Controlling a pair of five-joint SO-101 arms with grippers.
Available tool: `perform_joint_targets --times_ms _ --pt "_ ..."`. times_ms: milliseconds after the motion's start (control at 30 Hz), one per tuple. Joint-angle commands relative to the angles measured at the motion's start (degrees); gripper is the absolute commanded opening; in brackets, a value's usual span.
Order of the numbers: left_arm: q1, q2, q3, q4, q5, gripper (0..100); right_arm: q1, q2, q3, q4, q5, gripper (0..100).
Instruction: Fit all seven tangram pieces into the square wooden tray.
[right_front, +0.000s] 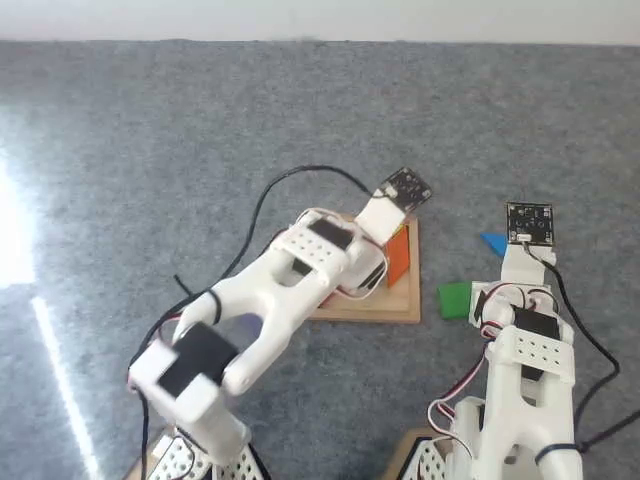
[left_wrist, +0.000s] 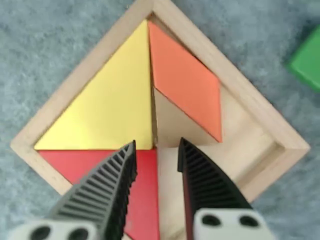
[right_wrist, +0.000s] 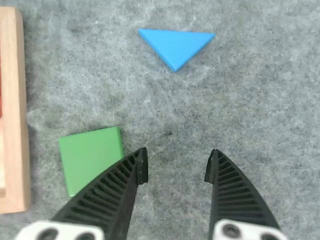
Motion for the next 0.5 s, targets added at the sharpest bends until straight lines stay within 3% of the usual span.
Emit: perform_joint_targets --times_ms 0,233,467 --pt "0.0 4.0 -6.8 1.0 -0.4 13 -0.7 -1.4 -2.3 -1.2 -0.2 20.2" --pt "-0.1 1.8 -8.2 2.1 -0.3 13 -2.1 -1.4 -2.1 -1.2 -0.1 20.2" --pt "-0.1 -13.0 -8.1 10.8 -0.1 13 -2.4 -1.3 -2.1 -1.2 -0.1 20.2"
